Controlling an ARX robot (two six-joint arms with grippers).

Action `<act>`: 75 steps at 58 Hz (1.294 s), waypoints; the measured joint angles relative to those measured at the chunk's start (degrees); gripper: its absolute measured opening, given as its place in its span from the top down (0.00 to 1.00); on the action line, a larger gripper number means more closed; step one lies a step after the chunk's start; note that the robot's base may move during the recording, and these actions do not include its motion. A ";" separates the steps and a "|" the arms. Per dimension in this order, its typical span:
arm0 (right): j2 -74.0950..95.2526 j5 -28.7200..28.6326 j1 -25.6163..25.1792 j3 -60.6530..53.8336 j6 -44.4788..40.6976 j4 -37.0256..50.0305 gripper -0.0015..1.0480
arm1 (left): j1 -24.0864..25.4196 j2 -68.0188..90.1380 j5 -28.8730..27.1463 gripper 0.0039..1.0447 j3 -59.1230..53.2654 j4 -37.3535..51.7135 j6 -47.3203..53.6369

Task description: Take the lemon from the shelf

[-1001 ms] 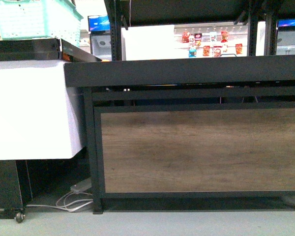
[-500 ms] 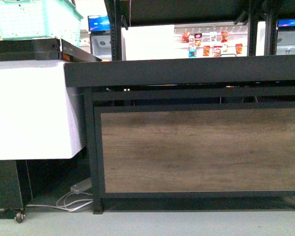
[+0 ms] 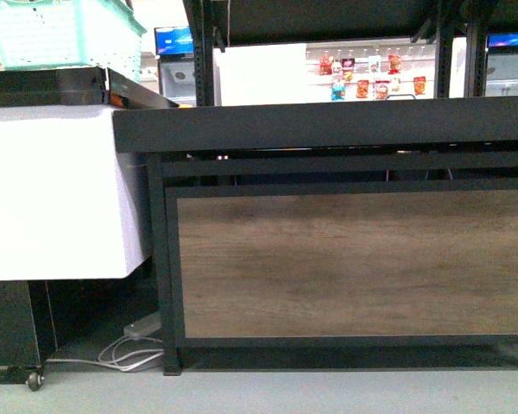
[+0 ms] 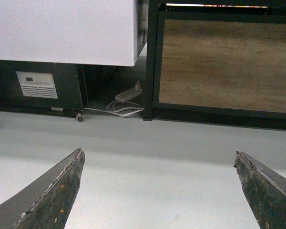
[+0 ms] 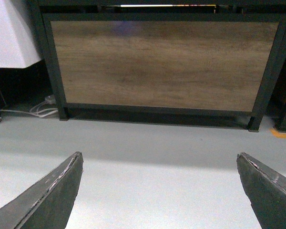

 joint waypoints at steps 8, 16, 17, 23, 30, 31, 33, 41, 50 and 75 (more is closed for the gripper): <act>0.00 0.00 0.00 0.00 0.00 0.00 0.07 | 0.00 -0.02 0.02 0.07 0.00 0.00 0.00; -0.02 0.00 0.00 0.00 0.00 0.00 0.07 | 0.00 -0.02 -0.02 0.07 0.00 0.00 0.00; -0.02 0.00 0.00 0.00 0.00 0.00 0.07 | 0.00 -0.02 -0.02 0.07 0.00 0.00 0.00; 0.00 -0.02 0.00 0.00 0.00 0.00 0.07 | 0.00 -0.02 -0.02 0.07 0.00 0.00 0.00; 0.00 -0.02 0.00 0.00 0.00 0.00 0.07 | 0.00 -0.02 -0.02 0.07 0.00 0.00 0.00; -0.02 -0.02 0.00 0.00 0.00 0.00 0.07 | 0.00 -0.02 -0.02 0.07 0.00 0.00 0.00; 0.00 0.00 0.00 0.00 0.00 0.00 0.07 | 0.00 -0.02 -0.02 0.07 0.00 0.00 0.00; 0.00 -0.02 0.00 0.00 0.00 0.00 0.07 | 0.00 -0.02 -0.02 0.07 0.00 0.00 0.00; 0.00 0.02 0.00 0.00 0.00 0.00 0.07 | 0.00 -0.02 0.00 0.07 0.00 0.00 0.00; 0.00 -0.04 0.00 0.00 0.00 0.00 0.07 | 0.00 -0.02 -0.02 0.07 0.00 0.00 0.00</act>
